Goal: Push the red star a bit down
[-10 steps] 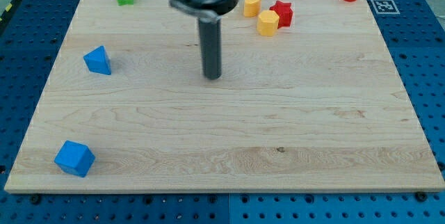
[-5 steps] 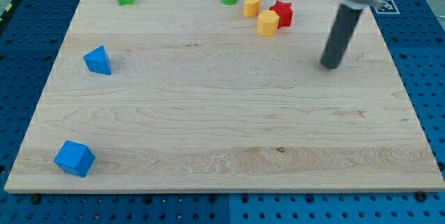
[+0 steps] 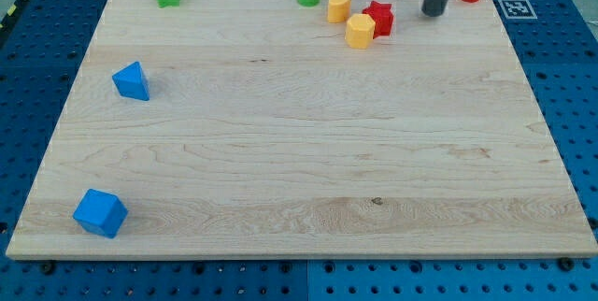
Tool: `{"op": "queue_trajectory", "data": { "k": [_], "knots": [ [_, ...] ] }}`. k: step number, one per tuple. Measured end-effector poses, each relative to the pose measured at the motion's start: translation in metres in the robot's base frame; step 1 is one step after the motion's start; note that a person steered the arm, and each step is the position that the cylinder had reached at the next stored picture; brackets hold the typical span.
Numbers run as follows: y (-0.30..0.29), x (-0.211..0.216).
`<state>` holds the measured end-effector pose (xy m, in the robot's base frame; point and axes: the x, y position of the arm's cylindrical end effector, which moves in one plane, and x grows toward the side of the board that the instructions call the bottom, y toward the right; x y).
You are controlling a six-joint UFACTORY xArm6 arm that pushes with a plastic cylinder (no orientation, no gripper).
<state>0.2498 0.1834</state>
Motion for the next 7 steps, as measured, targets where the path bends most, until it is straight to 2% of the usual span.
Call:
{"op": "queue_trajectory", "data": {
  "k": [1, 3, 7],
  "knots": [
    [-0.045, -0.027],
    [-0.085, -0.022],
    [-0.071, 0.034]
  ]
}}
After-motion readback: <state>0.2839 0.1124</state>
